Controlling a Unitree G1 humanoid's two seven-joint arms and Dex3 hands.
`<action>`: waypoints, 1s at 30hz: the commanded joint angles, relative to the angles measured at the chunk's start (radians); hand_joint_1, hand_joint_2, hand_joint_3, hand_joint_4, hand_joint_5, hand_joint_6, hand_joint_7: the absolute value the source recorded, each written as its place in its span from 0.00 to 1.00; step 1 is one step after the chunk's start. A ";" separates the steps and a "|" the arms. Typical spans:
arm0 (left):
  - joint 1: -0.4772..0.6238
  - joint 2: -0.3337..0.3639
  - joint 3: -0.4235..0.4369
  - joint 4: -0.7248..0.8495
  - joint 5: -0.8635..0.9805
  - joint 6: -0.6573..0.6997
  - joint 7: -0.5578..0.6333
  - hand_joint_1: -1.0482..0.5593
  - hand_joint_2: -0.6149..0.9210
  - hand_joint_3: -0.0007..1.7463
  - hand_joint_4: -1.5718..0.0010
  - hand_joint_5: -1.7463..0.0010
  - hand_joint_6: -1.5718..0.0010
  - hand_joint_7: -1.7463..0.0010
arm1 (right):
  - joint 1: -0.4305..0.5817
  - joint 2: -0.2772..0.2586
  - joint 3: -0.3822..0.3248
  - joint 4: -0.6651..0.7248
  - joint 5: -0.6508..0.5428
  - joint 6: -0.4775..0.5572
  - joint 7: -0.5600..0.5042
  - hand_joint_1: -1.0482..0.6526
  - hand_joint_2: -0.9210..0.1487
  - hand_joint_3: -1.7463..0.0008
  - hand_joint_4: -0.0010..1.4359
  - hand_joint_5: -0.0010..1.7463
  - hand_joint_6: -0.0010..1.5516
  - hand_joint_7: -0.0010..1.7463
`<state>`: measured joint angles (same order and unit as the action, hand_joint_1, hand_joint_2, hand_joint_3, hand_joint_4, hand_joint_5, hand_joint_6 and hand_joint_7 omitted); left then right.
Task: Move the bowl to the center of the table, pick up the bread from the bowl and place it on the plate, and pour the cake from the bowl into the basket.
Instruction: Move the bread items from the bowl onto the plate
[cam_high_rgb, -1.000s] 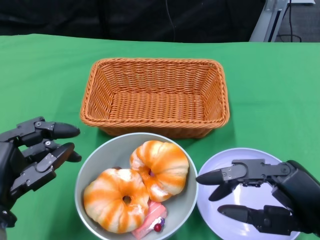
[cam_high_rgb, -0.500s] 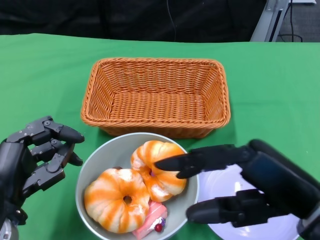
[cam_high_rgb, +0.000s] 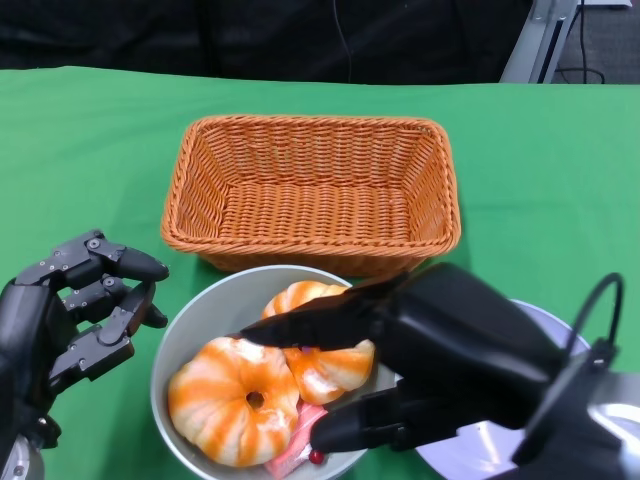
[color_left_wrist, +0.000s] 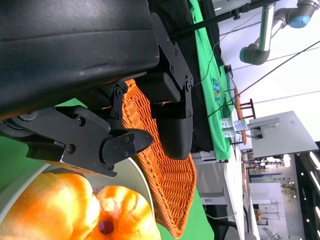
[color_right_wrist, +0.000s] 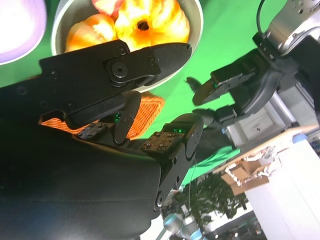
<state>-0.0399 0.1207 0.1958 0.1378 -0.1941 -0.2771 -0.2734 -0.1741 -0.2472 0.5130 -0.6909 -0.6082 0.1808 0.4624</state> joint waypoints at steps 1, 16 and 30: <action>-0.022 0.020 0.009 0.041 0.004 -0.059 -0.006 0.51 0.95 0.17 0.58 0.11 0.53 0.36 | -0.031 0.045 0.052 0.018 -0.049 0.023 0.013 0.12 0.00 0.93 0.40 0.21 0.33 0.00; -0.026 0.023 0.011 -0.001 0.033 0.039 0.067 0.56 0.95 0.21 0.57 0.18 0.53 0.35 | -0.097 0.172 0.235 0.112 -0.393 0.135 0.188 0.03 0.00 0.82 0.27 0.10 0.17 0.00; -0.045 0.036 0.035 0.065 -0.034 -0.019 0.007 0.55 0.83 0.41 0.54 0.18 0.52 0.33 | -0.078 0.202 0.348 0.311 -0.673 0.032 0.051 0.03 0.00 0.86 0.26 0.07 0.17 0.00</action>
<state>-0.0755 0.1394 0.2221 0.1985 -0.2233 -0.2815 -0.2618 -0.2584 -0.0468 0.8611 -0.3919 -1.2658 0.2221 0.5355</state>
